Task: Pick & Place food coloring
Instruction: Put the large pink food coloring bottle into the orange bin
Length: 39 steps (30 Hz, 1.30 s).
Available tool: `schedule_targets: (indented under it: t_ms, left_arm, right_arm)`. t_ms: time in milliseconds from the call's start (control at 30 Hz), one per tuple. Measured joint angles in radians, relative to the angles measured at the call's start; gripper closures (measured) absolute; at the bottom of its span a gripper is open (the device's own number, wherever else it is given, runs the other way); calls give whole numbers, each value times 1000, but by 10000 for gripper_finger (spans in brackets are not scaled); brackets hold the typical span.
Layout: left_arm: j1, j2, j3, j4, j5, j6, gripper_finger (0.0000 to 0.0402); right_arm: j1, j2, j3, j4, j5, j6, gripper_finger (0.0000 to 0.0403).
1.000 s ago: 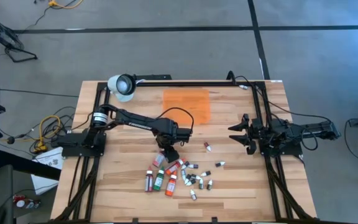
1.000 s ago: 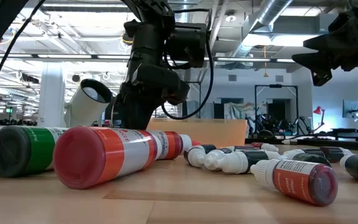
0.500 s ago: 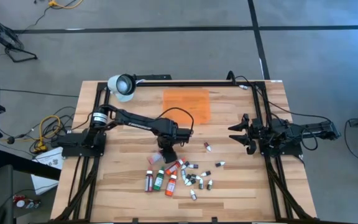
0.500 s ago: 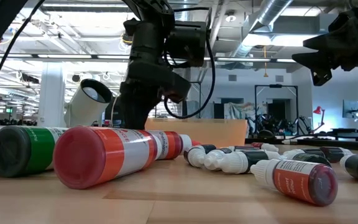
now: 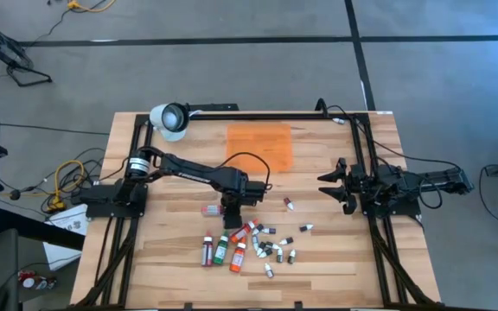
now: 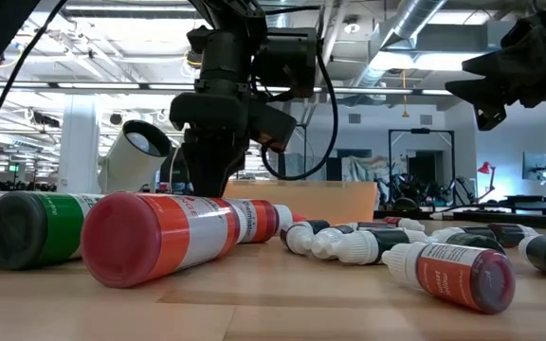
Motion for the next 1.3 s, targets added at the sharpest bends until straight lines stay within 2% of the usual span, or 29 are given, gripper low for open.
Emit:
schedule_targets:
  t_ms: [300, 400, 600, 967, 1300]
  left_arm:
    - [0, 0, 0, -4, 34, 61, 225]
    - [0, 0, 11, -60, 34, 62, 197]
    - [1, 0, 15, -143, 35, 58, 170]
    - [0, 2, -14, -69, 34, 56, 179]
    - [1, 2, -14, -73, 3, 60, 229]
  right_arm:
    - [0, 0, 0, -3, 0, 0, 230]
    - [0, 0, 0, -4, 0, 0, 230]
    - [0, 0, 0, -6, 0, 0, 232]
    - [0, 0, 1, -7, 0, 0, 230]
    - [0, 0, 1, -7, 0, 0, 230]
